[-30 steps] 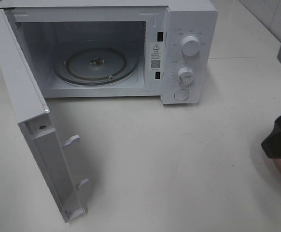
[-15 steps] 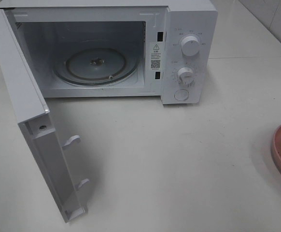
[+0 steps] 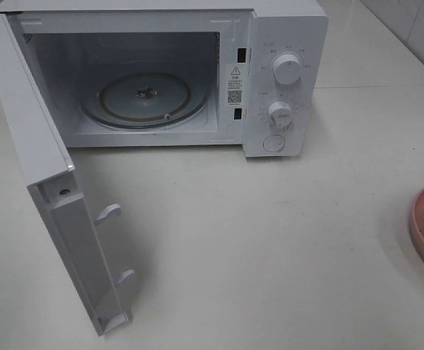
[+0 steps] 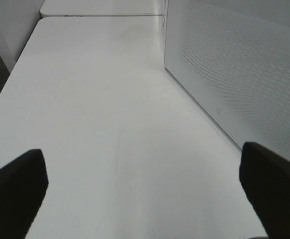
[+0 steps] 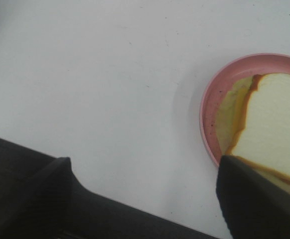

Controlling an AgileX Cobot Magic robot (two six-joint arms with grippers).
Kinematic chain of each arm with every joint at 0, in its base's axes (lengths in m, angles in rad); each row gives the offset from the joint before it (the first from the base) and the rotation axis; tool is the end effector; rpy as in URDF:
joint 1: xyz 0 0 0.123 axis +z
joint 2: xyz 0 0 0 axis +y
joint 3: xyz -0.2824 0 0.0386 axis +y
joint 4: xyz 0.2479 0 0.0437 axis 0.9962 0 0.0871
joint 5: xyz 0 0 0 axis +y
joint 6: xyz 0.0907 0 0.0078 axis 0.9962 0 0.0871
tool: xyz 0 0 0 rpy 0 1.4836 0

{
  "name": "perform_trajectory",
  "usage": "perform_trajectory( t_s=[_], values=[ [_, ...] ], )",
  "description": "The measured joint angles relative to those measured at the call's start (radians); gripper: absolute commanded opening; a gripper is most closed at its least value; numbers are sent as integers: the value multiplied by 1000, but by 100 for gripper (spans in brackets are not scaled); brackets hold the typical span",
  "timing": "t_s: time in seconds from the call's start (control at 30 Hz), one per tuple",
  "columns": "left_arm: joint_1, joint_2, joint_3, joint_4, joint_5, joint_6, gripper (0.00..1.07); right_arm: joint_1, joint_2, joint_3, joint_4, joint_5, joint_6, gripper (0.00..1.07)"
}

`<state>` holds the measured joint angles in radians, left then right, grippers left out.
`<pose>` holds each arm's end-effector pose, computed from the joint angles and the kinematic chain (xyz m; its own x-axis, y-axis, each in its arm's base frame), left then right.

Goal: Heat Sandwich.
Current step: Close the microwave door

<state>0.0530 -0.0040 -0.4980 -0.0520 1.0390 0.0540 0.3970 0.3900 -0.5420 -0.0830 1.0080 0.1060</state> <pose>-0.0042 -0.0043 0.2785 -0.4338 0.0046 -0.9010 -0.0006 1.0000 0.0054 0.0552 0.0162 0.2837 -0.6598 -0.2100 -0.7215 -0.2991 0.9542 -0.0042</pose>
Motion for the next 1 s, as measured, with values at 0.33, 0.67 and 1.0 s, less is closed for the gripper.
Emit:
perform_trajectory(
  t_s=[0.33,0.67,1.0],
  values=[
    [0,0,0,0,0,0,101,-193,-216,23,35,8,-34,76],
    [0,0,0,0,0,0,101,-314,-392,34,39,29,-42,76],
    [0,0,0,0,0,0,101,-329,-394,34,44,30,-43,76]
  ],
)
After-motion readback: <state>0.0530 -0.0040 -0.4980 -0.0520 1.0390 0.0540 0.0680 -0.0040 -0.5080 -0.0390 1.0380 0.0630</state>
